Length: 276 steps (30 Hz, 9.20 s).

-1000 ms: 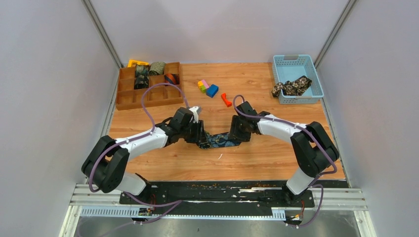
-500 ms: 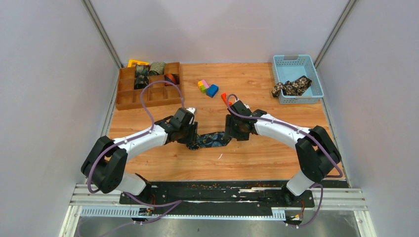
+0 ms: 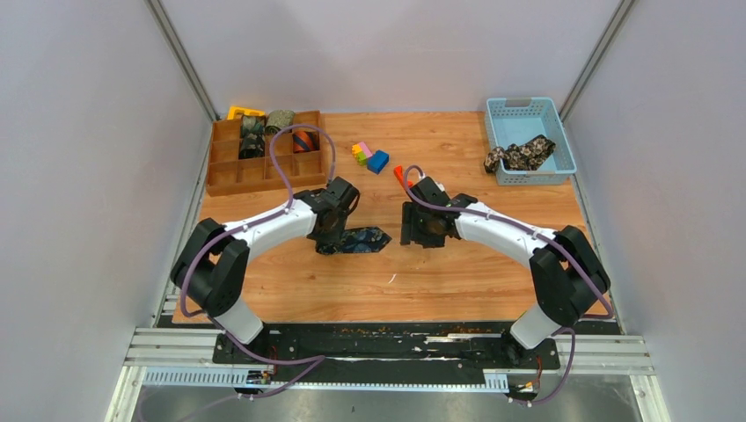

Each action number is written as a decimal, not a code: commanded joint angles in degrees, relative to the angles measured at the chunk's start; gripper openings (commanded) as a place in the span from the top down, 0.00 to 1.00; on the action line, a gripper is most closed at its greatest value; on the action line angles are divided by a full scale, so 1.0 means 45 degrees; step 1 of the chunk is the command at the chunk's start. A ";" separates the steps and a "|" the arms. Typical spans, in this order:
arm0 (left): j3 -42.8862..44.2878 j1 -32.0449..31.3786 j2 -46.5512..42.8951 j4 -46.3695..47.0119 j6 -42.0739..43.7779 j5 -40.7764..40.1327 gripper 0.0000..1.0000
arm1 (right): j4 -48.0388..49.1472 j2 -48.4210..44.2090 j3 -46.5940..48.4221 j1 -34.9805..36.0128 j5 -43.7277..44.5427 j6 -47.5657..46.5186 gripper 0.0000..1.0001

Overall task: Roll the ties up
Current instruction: Roll the tie at the center of the board.

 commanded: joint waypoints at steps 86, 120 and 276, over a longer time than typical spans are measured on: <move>-0.0117 0.3490 -0.1009 0.1484 0.1167 0.3765 0.20 | -0.0614 -0.2199 0.1048 -0.0406 -0.0870 -0.0791 0.42; 0.1526 0.1141 0.2324 0.0293 0.0730 0.1826 0.68 | -0.0357 -0.2677 0.0278 -0.0671 -0.0704 -0.1350 0.42; -0.2191 0.2152 -0.2240 0.5215 0.0521 0.9366 0.00 | 0.2167 0.0877 0.0165 0.0510 -0.2347 0.0001 0.73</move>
